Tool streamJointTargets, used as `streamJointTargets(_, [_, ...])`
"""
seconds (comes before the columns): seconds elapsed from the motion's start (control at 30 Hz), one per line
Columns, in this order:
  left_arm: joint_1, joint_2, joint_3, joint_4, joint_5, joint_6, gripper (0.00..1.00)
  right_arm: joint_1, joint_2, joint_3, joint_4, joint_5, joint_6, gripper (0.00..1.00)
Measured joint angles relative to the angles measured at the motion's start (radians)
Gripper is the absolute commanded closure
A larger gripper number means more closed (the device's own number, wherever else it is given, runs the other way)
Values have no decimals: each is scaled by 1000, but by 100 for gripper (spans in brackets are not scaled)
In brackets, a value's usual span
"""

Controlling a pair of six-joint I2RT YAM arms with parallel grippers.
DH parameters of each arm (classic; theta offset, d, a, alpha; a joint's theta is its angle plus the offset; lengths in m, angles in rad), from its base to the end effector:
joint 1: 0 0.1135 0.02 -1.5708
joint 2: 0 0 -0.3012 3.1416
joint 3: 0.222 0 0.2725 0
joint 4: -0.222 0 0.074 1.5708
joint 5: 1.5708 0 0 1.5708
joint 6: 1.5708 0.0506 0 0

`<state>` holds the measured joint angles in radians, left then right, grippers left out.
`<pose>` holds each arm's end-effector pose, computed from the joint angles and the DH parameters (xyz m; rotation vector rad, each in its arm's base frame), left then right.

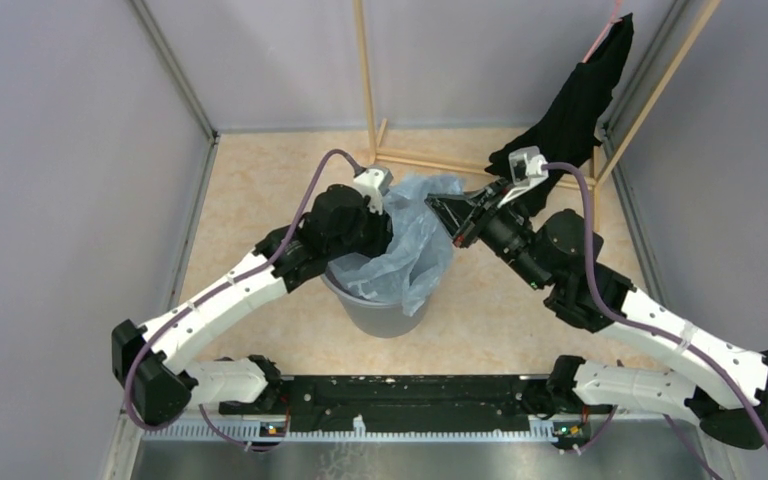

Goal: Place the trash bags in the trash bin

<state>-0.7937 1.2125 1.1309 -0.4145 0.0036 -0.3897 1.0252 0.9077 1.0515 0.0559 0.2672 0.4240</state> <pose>0.2059 -0.2096 0.3744 0.4335 2.1052 -0.7175 0.1201 0.1721 0.4727 -0.1999 1.4422 1.0198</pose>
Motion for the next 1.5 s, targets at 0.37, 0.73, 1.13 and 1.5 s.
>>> streamJointTargets(0.37, [0,-275,69,-145,-84,54,13,0,5,3,-31,-22,-84,100])
streamJointTargets(0.73, [0,-406,101,-249,-119,61,1,0,235,3,9,-167,-40,100])
streamJointTargets(1.13, [0,-365,85,-108,-69,-59,9,0,256,3,-16,-188,13,100])
streamJointTargets(1.5, [0,-280,85,-117,-156,-34,94,0,200,-3,-57,-192,9,45])
